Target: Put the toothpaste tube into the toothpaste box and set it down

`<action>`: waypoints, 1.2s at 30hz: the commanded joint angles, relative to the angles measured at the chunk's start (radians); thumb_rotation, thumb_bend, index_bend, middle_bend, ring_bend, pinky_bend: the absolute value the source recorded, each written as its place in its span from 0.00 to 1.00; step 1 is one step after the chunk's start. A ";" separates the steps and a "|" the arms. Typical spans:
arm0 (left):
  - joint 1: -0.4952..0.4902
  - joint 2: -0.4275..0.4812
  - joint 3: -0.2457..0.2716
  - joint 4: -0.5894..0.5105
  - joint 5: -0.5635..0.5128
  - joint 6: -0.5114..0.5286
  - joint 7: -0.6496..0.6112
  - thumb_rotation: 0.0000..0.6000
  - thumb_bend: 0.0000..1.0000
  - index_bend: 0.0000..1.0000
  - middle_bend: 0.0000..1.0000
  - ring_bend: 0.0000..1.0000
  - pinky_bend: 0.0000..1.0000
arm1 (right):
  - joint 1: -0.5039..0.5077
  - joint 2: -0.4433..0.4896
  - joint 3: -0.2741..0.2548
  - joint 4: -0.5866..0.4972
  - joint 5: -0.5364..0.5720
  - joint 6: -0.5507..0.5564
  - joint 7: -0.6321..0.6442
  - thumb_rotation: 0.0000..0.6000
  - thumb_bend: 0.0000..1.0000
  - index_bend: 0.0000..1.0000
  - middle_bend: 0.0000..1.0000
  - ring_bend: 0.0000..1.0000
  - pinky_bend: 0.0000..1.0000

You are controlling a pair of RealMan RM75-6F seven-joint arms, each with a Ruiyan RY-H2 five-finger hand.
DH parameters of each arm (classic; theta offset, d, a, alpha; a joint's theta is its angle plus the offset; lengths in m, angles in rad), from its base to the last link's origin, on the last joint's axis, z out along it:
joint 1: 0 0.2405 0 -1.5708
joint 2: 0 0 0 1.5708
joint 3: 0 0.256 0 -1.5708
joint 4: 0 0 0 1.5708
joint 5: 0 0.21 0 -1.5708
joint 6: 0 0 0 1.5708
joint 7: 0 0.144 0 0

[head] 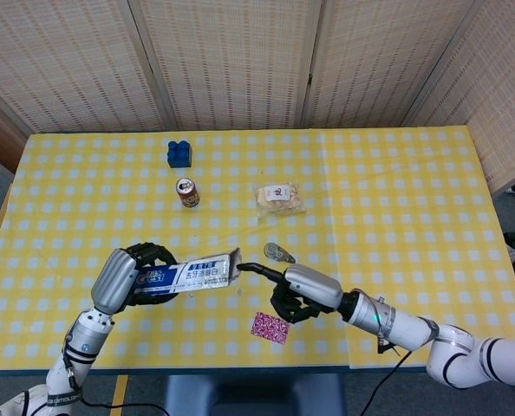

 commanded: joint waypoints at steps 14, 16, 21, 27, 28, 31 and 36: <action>0.041 -0.035 0.062 0.190 -0.040 -0.031 -0.069 1.00 0.33 0.58 0.65 0.50 0.58 | -0.183 0.162 -0.066 -0.031 0.097 0.084 -0.307 1.00 0.56 0.00 0.23 0.28 0.40; 0.045 -0.057 0.080 0.237 -0.040 -0.045 -0.069 1.00 0.33 0.58 0.65 0.50 0.58 | -0.212 0.188 -0.075 -0.043 0.137 0.070 -0.375 1.00 0.55 0.00 0.17 0.21 0.32; 0.052 -0.115 0.108 0.343 -0.038 -0.068 -0.094 1.00 0.32 0.58 0.65 0.50 0.58 | -0.284 0.209 -0.087 -0.045 0.214 0.060 -0.519 1.00 0.54 0.00 0.06 0.11 0.23; 0.054 -0.203 0.127 0.486 -0.033 -0.090 -0.094 1.00 0.32 0.58 0.65 0.50 0.58 | -0.341 0.212 -0.106 -0.041 0.213 0.068 -0.574 1.00 0.54 0.00 0.03 0.09 0.21; 0.053 -0.215 0.129 0.506 -0.032 -0.093 -0.095 1.00 0.32 0.58 0.65 0.50 0.58 | -0.344 0.216 -0.107 -0.041 0.210 0.066 -0.573 1.00 0.54 0.00 0.03 0.09 0.21; 0.049 -0.250 0.137 0.558 -0.034 -0.115 -0.111 1.00 0.32 0.58 0.65 0.50 0.58 | -0.349 0.230 -0.107 -0.048 0.202 0.055 -0.564 1.00 0.54 0.00 0.02 0.09 0.21; 0.047 -0.303 0.148 0.644 -0.024 -0.122 -0.112 1.00 0.32 0.58 0.65 0.47 0.57 | -0.362 0.234 -0.100 -0.050 0.200 0.047 -0.571 1.00 0.54 0.00 0.03 0.09 0.21</action>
